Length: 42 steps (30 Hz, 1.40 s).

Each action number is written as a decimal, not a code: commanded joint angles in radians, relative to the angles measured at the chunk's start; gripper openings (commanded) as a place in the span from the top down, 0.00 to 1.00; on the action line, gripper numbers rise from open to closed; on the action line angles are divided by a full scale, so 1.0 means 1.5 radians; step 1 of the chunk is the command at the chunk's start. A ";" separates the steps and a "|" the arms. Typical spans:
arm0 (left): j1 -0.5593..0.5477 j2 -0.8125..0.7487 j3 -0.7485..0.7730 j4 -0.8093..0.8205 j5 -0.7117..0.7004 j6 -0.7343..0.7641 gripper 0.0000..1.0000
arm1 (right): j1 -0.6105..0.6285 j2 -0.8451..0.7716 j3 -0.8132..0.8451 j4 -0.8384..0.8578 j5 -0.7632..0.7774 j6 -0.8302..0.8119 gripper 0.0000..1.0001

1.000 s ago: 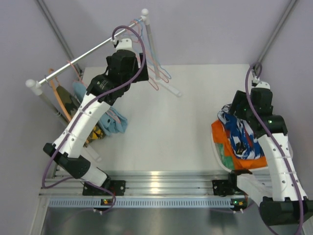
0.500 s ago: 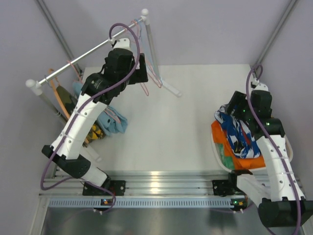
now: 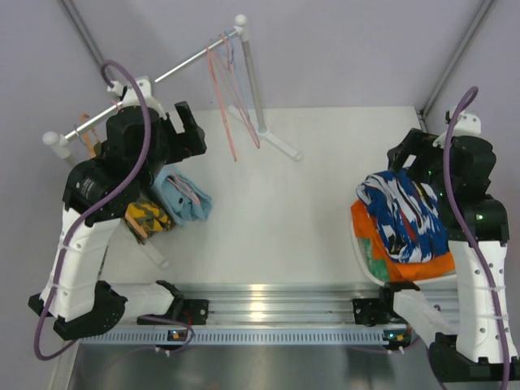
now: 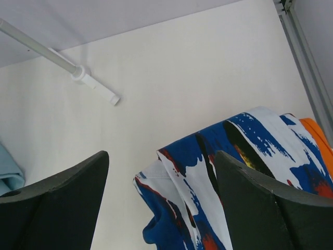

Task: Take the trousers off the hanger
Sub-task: Place the trousers in the bin, then pick up the hanger from the clothesline.

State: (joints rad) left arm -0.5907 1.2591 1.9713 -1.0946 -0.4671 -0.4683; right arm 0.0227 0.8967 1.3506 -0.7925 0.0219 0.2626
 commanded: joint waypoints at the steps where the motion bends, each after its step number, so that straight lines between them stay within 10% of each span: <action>1: 0.002 -0.020 0.015 -0.082 -0.046 -0.053 0.03 | -0.010 0.007 0.000 0.013 -0.039 -0.004 0.18; 42: 0.023 0.014 -0.328 -0.014 -0.478 -0.331 0.20 | -0.010 0.023 -0.117 0.087 -0.091 -0.015 0.15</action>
State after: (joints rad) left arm -0.5667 1.2839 1.4963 -1.1511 -1.1194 -0.9237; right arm 0.0227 0.9363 1.1767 -0.7177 -0.1303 0.2562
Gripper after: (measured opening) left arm 0.812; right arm 0.852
